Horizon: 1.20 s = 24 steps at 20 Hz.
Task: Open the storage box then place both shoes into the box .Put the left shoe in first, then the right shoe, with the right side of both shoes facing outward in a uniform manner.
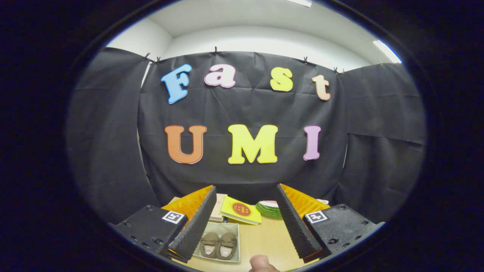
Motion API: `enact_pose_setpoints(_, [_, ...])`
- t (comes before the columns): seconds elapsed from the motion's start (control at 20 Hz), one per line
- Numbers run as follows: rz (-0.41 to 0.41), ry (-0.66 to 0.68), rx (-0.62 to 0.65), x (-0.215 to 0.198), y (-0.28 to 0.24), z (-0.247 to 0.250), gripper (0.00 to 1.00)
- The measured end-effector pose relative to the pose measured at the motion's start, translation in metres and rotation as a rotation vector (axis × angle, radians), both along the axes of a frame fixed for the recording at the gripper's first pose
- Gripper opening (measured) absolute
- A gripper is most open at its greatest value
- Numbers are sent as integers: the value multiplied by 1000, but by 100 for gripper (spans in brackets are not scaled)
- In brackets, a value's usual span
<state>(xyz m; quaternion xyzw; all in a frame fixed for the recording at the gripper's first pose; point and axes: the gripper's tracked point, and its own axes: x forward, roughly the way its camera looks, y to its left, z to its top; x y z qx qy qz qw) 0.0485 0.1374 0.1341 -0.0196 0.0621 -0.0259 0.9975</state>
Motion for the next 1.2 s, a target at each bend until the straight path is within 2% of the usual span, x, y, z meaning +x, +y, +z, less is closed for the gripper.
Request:
enact_pose_setpoints(0.35, [-21, -65, -18, -14, -3, 18, 100])
enact_pose_setpoints(1.2, [-17, -77, 20, -22, -14, 5, 100])
